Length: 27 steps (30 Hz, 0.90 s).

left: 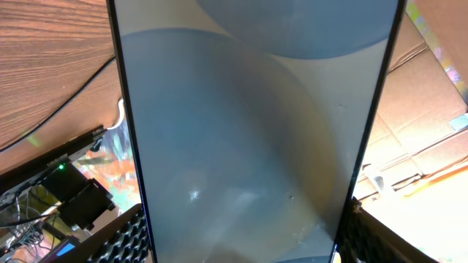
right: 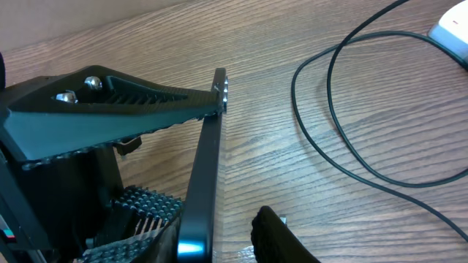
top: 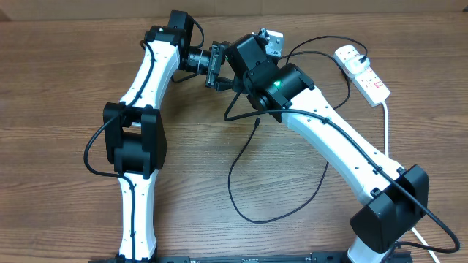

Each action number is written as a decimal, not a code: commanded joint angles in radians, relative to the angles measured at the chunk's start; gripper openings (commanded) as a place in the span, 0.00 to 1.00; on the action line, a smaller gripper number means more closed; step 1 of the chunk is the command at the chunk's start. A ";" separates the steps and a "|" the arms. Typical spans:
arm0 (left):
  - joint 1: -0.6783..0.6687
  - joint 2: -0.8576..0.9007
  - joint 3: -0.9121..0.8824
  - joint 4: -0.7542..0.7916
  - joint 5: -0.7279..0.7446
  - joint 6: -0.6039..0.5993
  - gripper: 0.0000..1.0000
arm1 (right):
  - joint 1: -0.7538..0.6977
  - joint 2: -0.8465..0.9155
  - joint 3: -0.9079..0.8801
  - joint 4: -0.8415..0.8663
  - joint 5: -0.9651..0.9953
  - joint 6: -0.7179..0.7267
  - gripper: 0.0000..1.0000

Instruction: Plug charger to phone and switch on socket

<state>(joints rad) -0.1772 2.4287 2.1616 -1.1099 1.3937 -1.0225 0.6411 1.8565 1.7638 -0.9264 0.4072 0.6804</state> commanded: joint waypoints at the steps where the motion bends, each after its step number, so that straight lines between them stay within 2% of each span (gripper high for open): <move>1: -0.009 -0.002 0.029 0.001 0.036 -0.006 0.66 | -0.003 0.003 0.020 0.013 0.003 0.001 0.22; 27: -0.015 -0.002 0.029 0.012 0.039 -0.002 0.66 | -0.003 0.003 0.020 0.022 0.003 0.000 0.12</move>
<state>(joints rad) -0.1837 2.4287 2.1616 -1.1011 1.3937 -1.0222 0.6411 1.8565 1.7638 -0.9089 0.4034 0.6807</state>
